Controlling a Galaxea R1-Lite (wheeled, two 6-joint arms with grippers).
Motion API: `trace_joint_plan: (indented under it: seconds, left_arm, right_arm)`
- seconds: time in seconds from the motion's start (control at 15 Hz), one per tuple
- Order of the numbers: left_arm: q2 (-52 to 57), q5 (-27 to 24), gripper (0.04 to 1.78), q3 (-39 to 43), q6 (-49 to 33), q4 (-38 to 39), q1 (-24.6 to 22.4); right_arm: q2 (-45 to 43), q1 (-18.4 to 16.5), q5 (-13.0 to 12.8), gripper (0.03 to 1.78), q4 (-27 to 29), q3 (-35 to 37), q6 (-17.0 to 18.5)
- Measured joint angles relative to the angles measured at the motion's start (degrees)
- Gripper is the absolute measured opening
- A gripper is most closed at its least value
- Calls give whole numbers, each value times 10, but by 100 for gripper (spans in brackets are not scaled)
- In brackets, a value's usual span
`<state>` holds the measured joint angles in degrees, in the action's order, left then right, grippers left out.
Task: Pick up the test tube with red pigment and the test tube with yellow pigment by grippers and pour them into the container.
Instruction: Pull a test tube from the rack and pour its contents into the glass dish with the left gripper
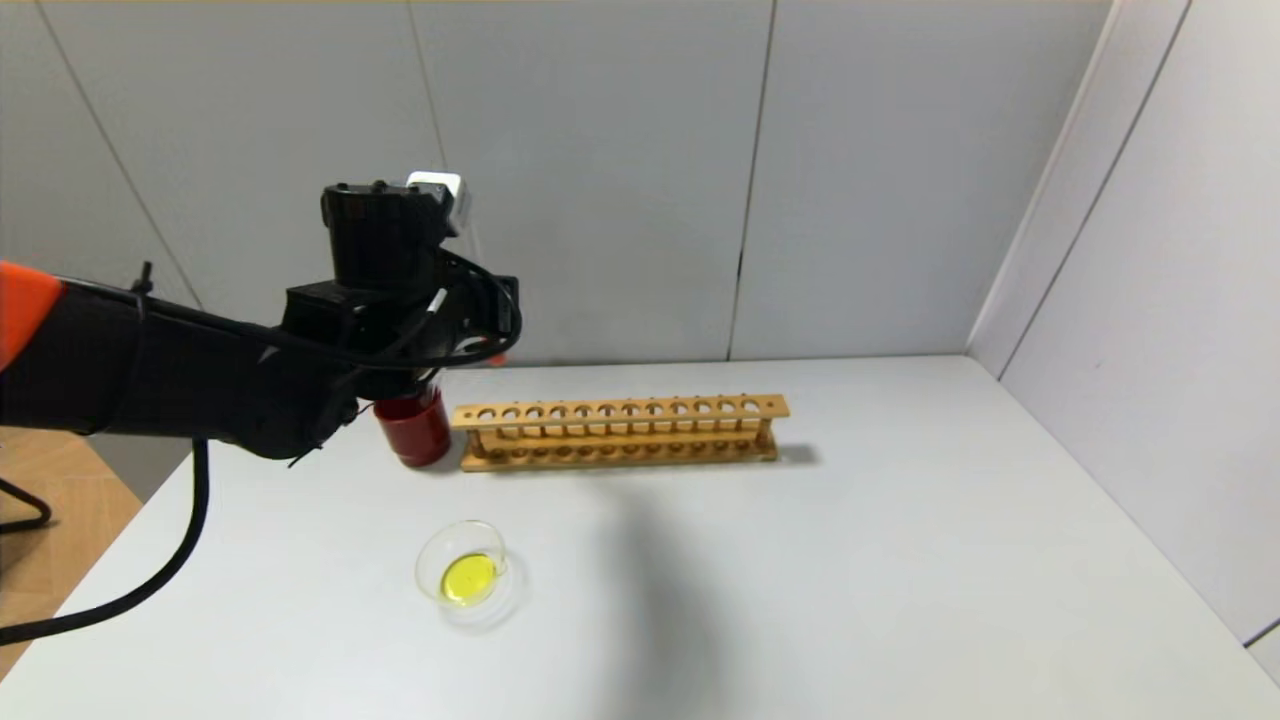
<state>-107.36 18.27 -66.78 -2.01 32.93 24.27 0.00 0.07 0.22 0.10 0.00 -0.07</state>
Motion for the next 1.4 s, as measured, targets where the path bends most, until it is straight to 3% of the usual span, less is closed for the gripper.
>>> trace_joint_plan:
  seconds: [0.4,0.67,0.87,1.0,1.4]
  left_arm:
    - [114,-37,31,169,46,35,-33]
    - [177,-136,31,279,141,95,-93]
    - [210,-233,31,337,240,104,-152]
    - [220,-271,31,365,319,105,-180]
    - [206,-282,31,387,490,105,-203]
  right_arm:
    - [0,0,0,175,0,0,0]
    - [0,0,0,175,0,0,0]
    - [0,0,0,175,0,0,0]
    - [0,0,0,175,0,0,0]
    - [0,0,0,175,0,0,0]
